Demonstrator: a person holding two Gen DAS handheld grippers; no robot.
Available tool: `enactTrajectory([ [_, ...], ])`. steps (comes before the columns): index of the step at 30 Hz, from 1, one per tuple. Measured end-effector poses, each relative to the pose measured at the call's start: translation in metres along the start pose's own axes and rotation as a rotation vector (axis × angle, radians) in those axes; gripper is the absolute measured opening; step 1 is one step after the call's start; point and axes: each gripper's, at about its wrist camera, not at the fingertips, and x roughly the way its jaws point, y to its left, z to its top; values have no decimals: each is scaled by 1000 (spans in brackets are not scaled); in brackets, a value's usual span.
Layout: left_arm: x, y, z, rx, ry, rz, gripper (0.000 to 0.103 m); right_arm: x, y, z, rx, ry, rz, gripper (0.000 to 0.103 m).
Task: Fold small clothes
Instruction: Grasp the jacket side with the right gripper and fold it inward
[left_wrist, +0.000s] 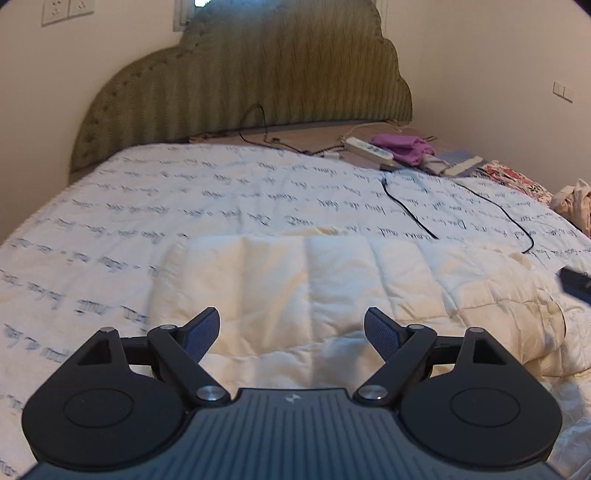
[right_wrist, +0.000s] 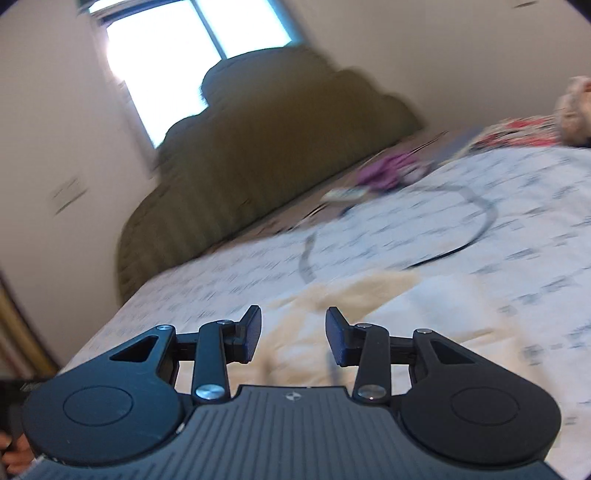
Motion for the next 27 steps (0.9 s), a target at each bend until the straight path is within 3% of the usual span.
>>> enactTrajectory([
  [4, 27, -6, -19, 2, 73, 28, 86, 36, 13, -29, -73, 156, -88, 45],
  [9, 34, -7, -33, 51, 64, 46, 92, 35, 6, -42, -37, 159, -69, 45],
  [16, 41, -12, -41, 98, 37, 80, 99, 44, 6, -52, -96, 141, -86, 46],
  [21, 18, -12, -39, 85, 14, 94, 99, 40, 0, -48, -56, 137, -67, 47],
  [24, -20, -7, -45, 119, -62, 118, 99, 11, 0, -33, 13, 130, -33, 66],
  [26, -45, -1, -51, 143, -93, 125, 99, -21, 0, -27, 9, 76, 22, 88],
  [27, -55, 4, -55, 145, -92, 112, 99, -41, 0, -25, -17, 52, 27, 91],
])
